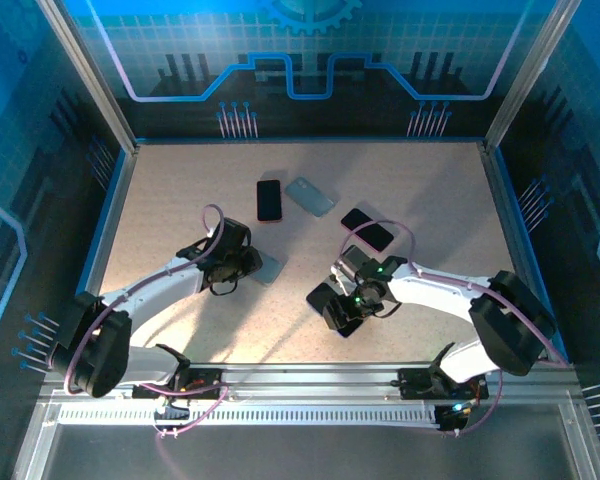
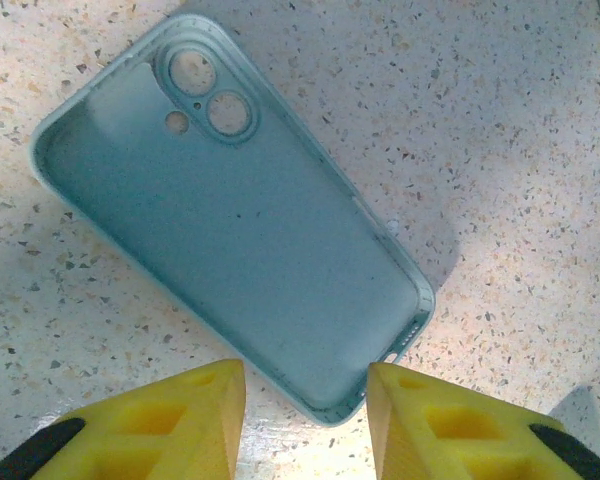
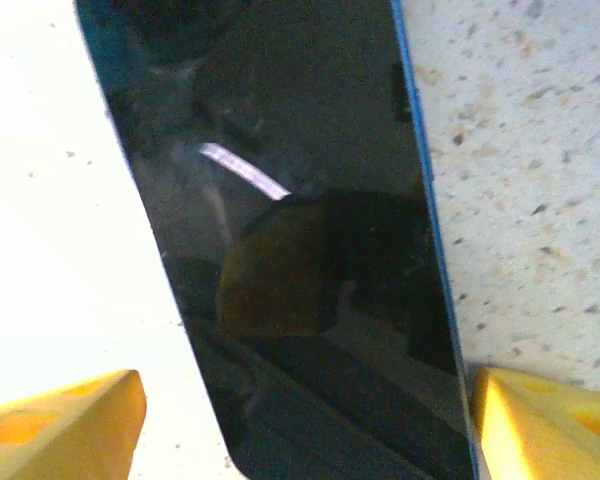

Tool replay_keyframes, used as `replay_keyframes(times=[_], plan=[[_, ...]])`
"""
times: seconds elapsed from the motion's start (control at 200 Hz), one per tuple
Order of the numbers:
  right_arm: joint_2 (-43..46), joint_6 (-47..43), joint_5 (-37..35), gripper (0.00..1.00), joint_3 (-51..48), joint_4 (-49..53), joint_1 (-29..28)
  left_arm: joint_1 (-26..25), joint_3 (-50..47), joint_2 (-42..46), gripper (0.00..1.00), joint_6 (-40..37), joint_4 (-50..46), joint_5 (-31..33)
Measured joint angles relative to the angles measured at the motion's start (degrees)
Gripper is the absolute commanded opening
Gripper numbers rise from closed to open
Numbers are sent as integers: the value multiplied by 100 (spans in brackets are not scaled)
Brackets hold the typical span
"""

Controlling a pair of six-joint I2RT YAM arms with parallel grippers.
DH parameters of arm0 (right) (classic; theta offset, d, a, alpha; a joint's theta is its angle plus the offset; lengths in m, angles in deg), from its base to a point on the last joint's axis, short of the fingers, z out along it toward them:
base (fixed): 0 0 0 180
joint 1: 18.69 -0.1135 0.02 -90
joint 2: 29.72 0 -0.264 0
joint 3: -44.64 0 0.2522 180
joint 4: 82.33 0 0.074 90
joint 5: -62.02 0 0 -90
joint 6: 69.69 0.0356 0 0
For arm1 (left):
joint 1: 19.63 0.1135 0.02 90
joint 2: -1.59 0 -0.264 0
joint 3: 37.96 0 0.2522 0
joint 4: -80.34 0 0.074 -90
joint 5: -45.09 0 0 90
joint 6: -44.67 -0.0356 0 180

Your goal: Put the phone into the phone case

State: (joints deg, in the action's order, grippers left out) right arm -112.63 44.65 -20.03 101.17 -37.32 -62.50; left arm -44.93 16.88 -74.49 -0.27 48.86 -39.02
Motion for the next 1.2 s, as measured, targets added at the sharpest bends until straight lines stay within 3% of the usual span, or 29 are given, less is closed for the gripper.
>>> replay_keyframes(times=[0.285, 0.51, 0.71, 0.931, 1.201], plan=[[35, 146, -114, 86, 175, 208, -232, 0, 0, 0, 38, -4, 2, 15], [-468, -205, -868, 100, 636, 348, -422, 0, -22, 46, 44, -57, 2, -15], [-817, -483, -1102, 99, 824, 367, -507, -7, -114, 420, 51, -166, -31, -122], [-901, -623, -1169, 98, 920, 339, -688, -11, -116, 706, 50, -173, -92, -212], [-1132, -669, -1263, 90, 951, 269, -758, -17, -118, 715, 49, -170, -157, -227]])
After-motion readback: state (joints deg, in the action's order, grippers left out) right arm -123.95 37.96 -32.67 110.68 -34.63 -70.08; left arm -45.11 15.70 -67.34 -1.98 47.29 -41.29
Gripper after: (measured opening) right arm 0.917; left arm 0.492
